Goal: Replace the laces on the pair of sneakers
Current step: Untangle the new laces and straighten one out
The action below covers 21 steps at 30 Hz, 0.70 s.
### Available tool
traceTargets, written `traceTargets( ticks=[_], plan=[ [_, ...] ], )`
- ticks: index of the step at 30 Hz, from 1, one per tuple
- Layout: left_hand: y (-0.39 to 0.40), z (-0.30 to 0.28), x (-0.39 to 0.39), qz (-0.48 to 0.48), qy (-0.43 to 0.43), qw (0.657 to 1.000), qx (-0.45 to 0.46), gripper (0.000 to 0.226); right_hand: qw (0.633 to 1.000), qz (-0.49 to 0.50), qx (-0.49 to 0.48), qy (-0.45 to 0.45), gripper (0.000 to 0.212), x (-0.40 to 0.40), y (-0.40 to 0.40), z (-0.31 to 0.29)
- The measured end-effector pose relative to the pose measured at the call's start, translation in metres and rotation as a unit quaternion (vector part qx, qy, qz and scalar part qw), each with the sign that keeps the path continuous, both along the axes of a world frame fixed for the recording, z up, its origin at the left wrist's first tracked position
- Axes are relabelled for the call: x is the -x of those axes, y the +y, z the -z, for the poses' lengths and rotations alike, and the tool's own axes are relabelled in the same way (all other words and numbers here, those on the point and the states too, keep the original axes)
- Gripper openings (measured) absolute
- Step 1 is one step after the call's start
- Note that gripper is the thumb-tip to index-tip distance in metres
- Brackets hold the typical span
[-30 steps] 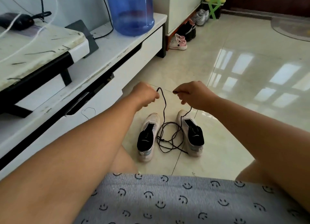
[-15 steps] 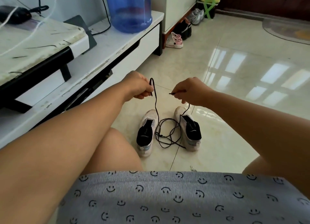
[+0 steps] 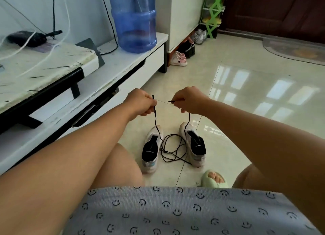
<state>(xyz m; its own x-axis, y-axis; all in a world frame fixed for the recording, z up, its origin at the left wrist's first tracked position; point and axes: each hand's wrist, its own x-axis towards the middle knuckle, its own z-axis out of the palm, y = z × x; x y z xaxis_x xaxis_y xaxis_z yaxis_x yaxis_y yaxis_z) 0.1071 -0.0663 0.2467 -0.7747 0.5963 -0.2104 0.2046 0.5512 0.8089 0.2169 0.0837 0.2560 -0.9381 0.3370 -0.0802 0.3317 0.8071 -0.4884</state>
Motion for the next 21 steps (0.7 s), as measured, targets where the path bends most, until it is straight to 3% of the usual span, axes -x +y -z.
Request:
traceTargets(
  ticks=[14, 21],
  plan=[
    [0.042, -0.01, 0.009, -0.022, -0.016, 0.999, 0.045, 0.011, 0.997, -0.012, 0.067, 0.027, 0.014, 0.025, 0.039, 0.03],
    [0.064, 0.04, 0.059, -0.006, -0.074, 0.992, 0.103, 0.01, 0.993, -0.002, 0.12, 0.002, 0.014, 0.075, 0.055, 0.088]
  ],
)
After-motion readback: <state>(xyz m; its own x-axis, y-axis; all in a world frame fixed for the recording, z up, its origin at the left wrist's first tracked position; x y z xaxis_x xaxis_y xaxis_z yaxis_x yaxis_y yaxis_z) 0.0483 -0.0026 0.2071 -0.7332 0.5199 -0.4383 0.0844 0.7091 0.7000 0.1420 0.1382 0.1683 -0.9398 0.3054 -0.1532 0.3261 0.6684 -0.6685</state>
